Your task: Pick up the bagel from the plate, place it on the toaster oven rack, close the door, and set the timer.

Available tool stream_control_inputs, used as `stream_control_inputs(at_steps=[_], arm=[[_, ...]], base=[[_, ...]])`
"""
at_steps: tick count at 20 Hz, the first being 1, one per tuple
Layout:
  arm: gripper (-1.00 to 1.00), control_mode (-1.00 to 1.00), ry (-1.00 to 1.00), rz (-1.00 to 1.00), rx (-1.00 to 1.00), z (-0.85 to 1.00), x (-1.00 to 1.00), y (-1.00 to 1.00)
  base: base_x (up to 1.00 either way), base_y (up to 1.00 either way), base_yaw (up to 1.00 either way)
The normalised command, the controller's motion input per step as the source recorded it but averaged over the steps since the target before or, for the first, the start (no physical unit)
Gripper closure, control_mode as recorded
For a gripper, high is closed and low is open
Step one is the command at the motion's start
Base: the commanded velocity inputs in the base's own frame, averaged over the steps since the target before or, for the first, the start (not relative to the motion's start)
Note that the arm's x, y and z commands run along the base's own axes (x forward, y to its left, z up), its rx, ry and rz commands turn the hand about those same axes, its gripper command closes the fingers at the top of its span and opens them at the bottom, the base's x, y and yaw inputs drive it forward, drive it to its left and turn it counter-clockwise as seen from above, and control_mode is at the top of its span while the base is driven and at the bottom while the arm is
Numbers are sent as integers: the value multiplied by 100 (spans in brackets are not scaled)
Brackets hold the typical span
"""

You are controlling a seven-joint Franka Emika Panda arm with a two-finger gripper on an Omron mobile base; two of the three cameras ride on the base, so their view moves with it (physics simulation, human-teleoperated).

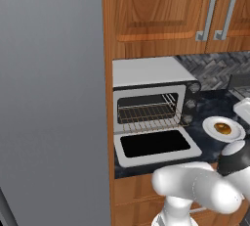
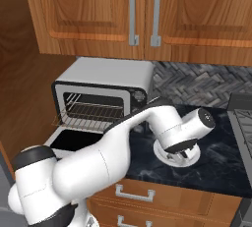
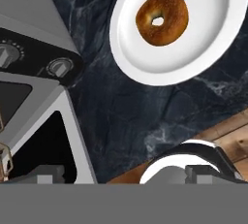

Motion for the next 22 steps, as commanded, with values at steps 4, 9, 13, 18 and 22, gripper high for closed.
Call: stream_control_inputs(at_steps=[4,9,13,18,22], arm=[[-100,-100,0,0,0,-12,20,-27],[-100,-100,0,0,0,-13,33,-19],[-100,-100,0,0,0,-22,32,-4],[-100,-100,0,0,0,-21,30,-1],[-100,-100,0,0,0,-27,26,-11]], base=[[0,0,0],[0,0,0],[0,0,0],[0,0,0],[0,0,0]])
